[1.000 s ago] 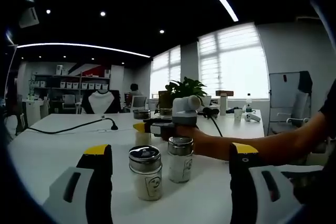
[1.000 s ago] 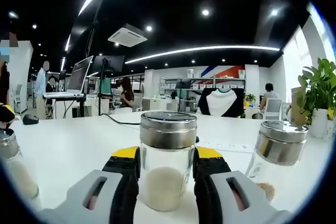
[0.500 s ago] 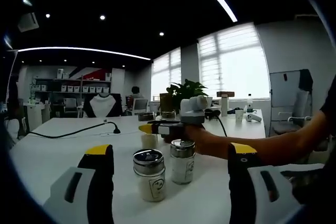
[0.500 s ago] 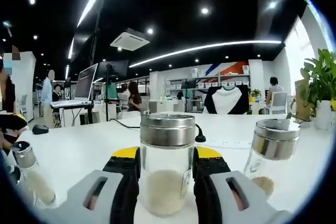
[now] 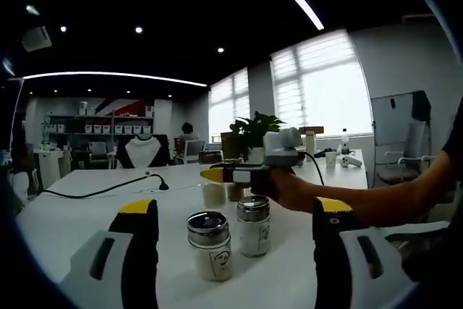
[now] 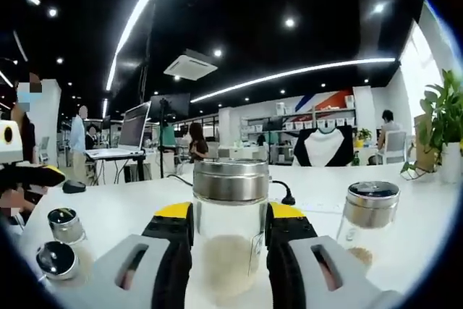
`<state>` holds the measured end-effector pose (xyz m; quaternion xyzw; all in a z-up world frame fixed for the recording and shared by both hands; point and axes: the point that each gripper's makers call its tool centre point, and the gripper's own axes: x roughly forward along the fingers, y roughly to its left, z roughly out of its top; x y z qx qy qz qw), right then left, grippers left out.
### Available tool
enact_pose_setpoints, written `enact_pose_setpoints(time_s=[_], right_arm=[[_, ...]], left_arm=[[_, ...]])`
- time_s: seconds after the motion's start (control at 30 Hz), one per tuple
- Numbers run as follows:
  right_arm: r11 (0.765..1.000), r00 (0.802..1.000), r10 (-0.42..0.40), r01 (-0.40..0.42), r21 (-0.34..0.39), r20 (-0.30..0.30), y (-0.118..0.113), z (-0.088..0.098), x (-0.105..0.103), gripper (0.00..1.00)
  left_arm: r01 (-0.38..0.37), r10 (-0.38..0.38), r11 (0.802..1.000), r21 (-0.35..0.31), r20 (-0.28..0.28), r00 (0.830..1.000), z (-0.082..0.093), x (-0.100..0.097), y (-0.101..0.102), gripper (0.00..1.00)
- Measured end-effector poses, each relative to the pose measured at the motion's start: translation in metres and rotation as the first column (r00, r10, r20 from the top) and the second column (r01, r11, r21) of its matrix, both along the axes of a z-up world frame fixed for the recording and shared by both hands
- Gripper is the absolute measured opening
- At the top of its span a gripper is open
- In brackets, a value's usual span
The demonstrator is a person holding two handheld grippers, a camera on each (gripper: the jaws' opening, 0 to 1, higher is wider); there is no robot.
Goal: Rotate the seasoning bottle until the label or dispensing opening points toward the visible target arrow and the bottle remains upright within the marked orientation range
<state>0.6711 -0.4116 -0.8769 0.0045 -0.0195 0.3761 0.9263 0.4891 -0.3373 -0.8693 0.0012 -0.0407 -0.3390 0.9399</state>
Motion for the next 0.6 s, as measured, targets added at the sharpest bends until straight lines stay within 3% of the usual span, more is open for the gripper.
enact_pose_setpoints(time_s=[0.13, 0.3, 0.6], right_arm=[[1.000, 1.000, -0.002, 0.002, -0.014, -0.017, -0.002, -0.002, -0.005, 0.36], [1.000, 1.000, -0.016, 0.016, -0.005, 0.011, -0.009, 0.007, -0.011, 0.36], [1.000, 0.999, -0.009, 0.009, 0.002, 0.045, -0.020, 0.015, -0.043, 0.36]], left_arm=[[0.003, -0.003, 1.000, 0.017, -0.007, 1.000, -0.004, 0.002, -0.003, 0.92], [0.003, -0.003, 1.000, 0.028, -0.003, 1.000, -0.005, 0.001, -0.005, 0.92], [0.000, -0.001, 0.999, 0.042, 0.020, 1.000, -0.002, -0.001, -0.006, 0.90]])
